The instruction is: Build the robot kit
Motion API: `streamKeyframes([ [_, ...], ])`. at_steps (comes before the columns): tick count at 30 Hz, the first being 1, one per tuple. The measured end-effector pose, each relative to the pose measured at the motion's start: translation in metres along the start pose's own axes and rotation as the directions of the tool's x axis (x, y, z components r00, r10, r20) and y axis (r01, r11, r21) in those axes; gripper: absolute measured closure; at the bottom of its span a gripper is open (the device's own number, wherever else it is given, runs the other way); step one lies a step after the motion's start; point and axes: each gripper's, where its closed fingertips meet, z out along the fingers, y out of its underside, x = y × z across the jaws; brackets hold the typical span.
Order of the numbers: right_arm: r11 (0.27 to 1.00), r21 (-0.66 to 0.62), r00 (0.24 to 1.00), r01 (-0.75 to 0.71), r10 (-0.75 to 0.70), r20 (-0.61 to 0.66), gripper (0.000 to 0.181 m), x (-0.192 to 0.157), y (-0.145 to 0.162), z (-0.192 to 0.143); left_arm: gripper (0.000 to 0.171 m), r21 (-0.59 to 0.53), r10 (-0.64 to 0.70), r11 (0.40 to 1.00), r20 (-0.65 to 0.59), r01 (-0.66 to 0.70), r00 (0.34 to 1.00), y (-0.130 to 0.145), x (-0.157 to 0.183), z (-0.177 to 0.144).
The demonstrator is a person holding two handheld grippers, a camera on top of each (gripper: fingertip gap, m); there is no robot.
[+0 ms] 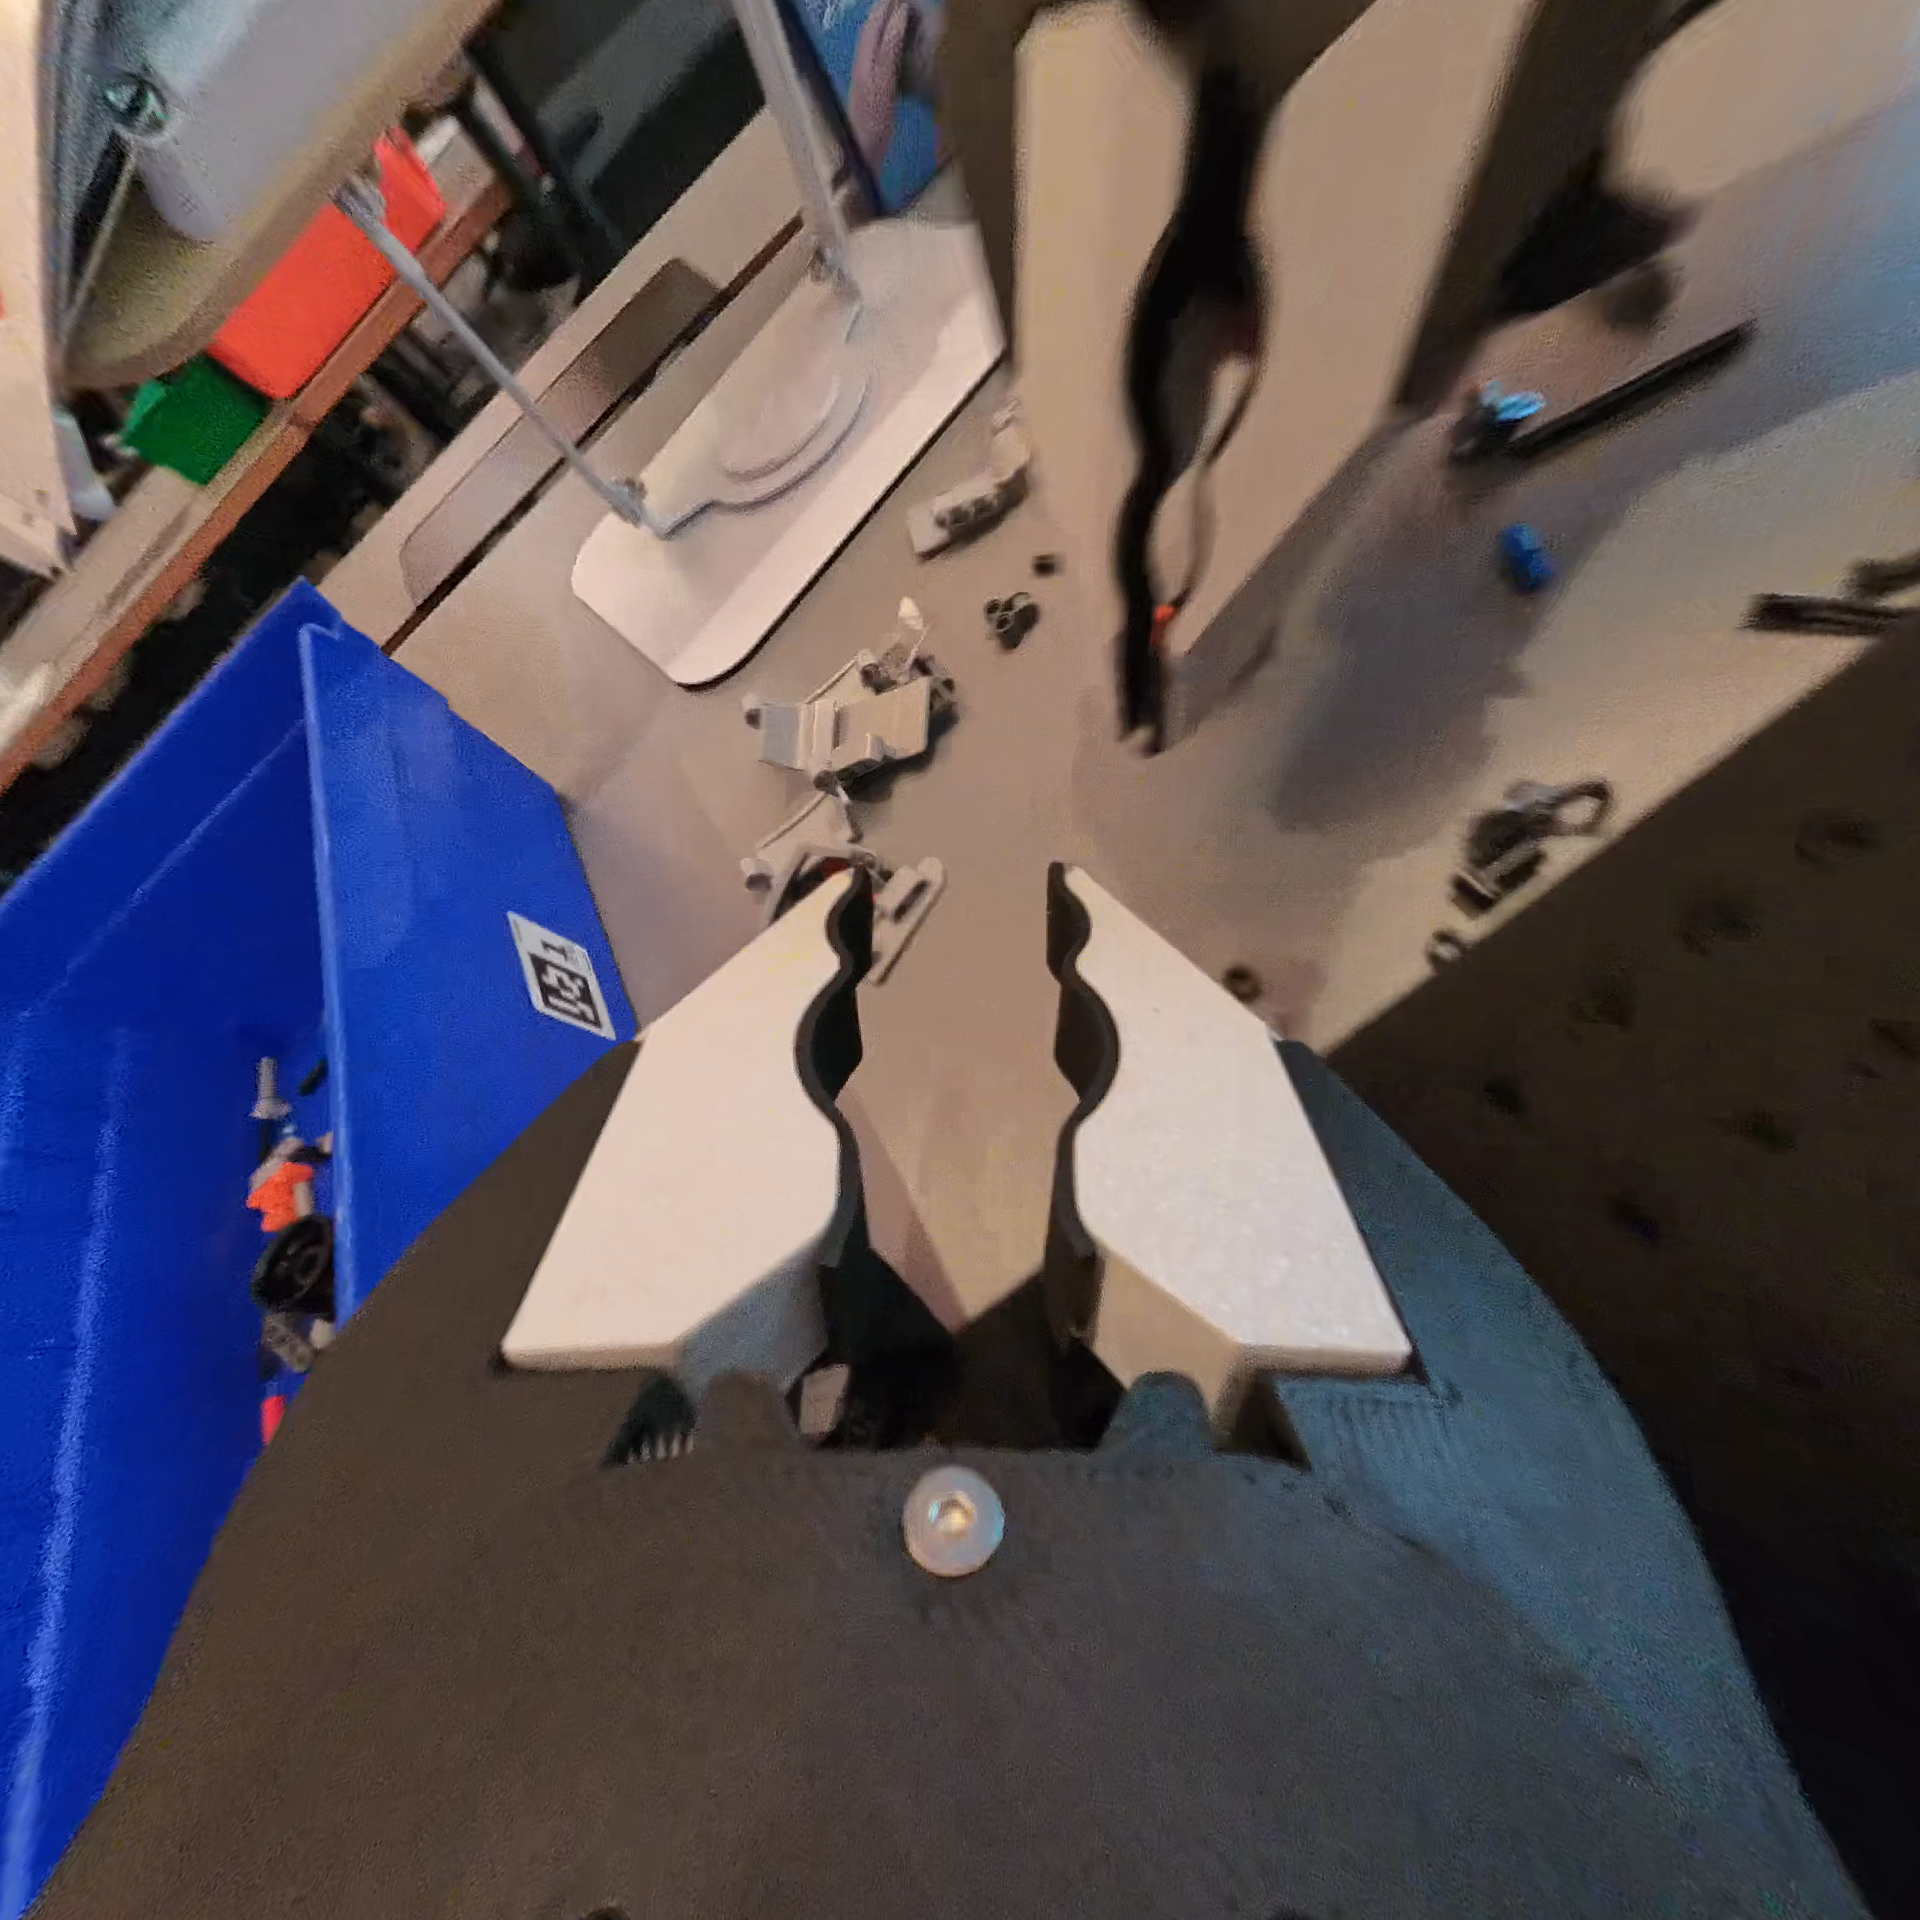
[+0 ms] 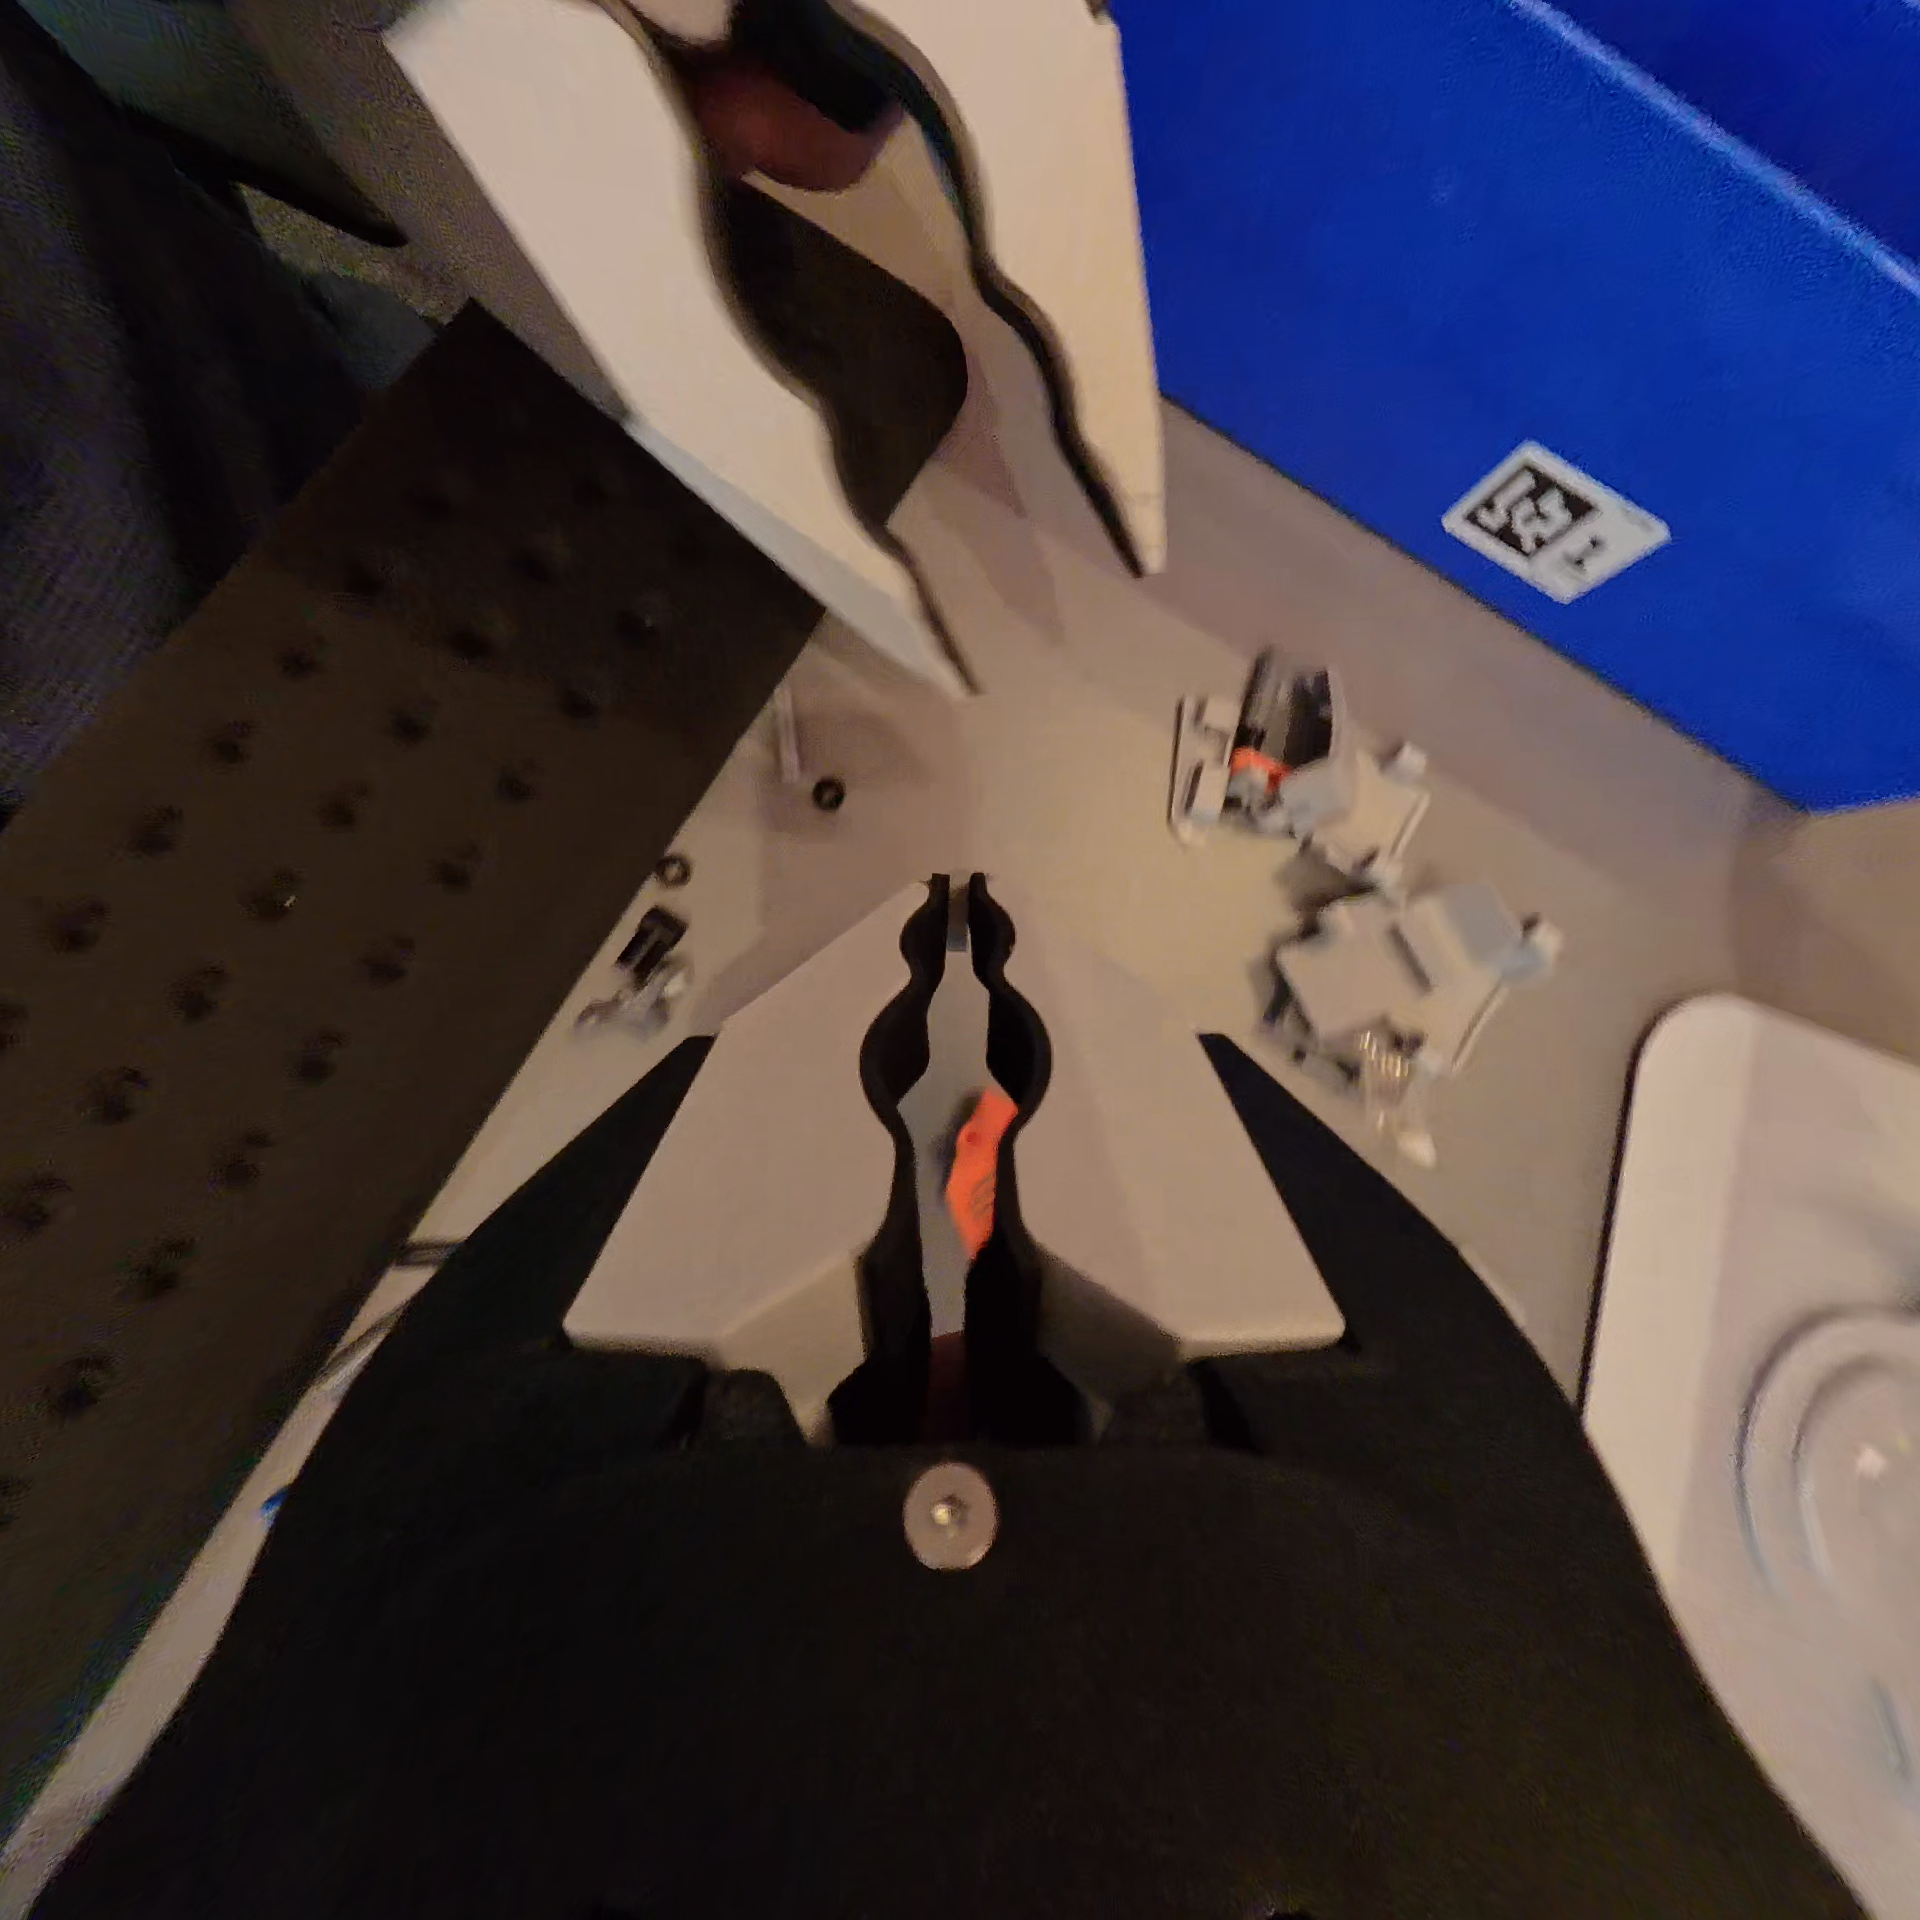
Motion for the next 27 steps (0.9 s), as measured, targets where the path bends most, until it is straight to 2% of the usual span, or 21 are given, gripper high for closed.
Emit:
streamKeyframes([
  [5, 0.999, 0.018, 0.995, -0.049, 0.050, -0.085, 0.180, -0.020, 0.026, -0.028, 0.139, -0.193, 0.016, 0.981, 0.066, -0.003, 0.998, 0.019, -0.017, 0.044],
  [9, 0.998, 0.030, 0.993, -0.056, 0.059, -0.100, 0.180, -0.030, 0.037, -0.036, 0.146, -0.267, -0.040, 0.962, 0.091, 0.063, 0.995, 0.031, -0.029, 0.060],
  [14, 0.998, 0.035, 0.993, -0.057, 0.060, -0.099, 0.180, -0.037, 0.044, -0.039, 0.165, -0.294, -0.067, 0.952, 0.083, 0.089, 0.994, 0.034, -0.030, 0.069],
  [21, 0.995, 0.059, 0.989, -0.081, 0.087, -0.117, 0.180, -0.033, 0.046, -0.045, 0.169, -0.290, -0.031, 0.956, 0.075, 0.052, 0.997, 0.032, -0.026, 0.070],
  [27, 0.992, 0.073, 0.987, -0.099, 0.108, -0.123, 0.180, -0.033, 0.048, -0.047, 0.168, -0.180, -0.078, 0.981, -0.031, 0.071, 0.997, 0.002, 0.004, 0.050],
])
